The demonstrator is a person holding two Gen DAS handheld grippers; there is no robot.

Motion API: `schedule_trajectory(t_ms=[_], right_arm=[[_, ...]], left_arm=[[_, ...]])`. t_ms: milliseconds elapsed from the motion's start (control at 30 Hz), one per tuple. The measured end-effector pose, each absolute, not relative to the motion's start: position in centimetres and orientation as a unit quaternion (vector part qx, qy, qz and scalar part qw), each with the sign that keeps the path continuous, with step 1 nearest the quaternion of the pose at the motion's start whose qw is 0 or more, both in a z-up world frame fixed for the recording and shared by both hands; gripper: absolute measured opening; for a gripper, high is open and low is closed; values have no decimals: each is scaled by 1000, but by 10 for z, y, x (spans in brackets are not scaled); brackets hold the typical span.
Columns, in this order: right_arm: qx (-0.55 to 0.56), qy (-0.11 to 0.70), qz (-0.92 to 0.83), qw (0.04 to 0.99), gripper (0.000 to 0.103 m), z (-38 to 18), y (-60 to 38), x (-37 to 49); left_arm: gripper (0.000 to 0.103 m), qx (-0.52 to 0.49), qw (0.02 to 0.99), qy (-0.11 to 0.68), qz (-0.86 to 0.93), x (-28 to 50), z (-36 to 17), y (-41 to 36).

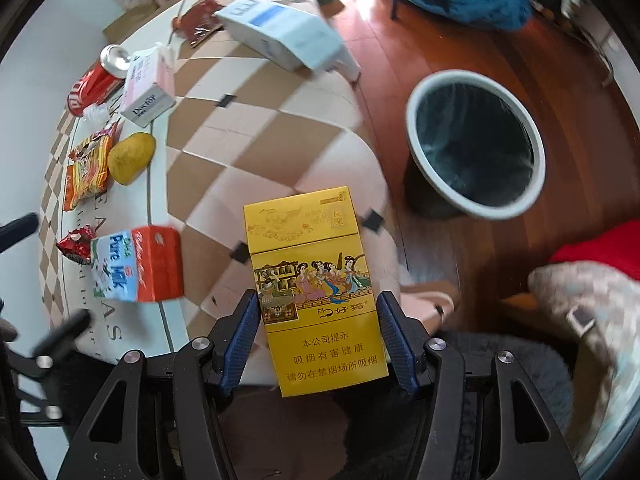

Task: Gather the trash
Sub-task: 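Grasp the yellow cigarette box with the right gripper while the left grasps the Pure Milk carton, then lift both held boxes and carry them over the white trash bin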

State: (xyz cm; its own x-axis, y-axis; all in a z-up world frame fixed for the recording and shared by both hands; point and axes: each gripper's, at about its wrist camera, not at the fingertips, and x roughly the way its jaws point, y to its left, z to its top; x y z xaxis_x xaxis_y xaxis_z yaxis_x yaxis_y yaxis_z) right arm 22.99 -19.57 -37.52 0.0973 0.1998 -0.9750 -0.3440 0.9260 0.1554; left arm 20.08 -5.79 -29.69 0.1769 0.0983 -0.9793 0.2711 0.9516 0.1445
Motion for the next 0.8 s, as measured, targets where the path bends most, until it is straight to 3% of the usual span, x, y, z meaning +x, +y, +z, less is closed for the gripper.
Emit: schedule_trajectory(t_ms=[167, 233, 400, 633, 800], right_arm=[[-47, 646, 178, 741, 61, -373, -215, 236], [-47, 646, 177, 741, 61, -372, -216, 236], [-50, 646, 182, 740, 61, -365, -208, 237], [-65, 642, 200, 737, 61, -366, -184, 235], [-91, 642, 208, 732, 61, -372, -161, 232]], left_arm=[[100, 161, 725, 662, -102, 210, -325, -70], [73, 164, 722, 664, -101, 216, -338, -69], [66, 102, 745, 654, -84, 218, -334, -54], [65, -47, 768, 638, 27, 199, -317, 8], [65, -30, 769, 636, 49, 195, -315, 19]])
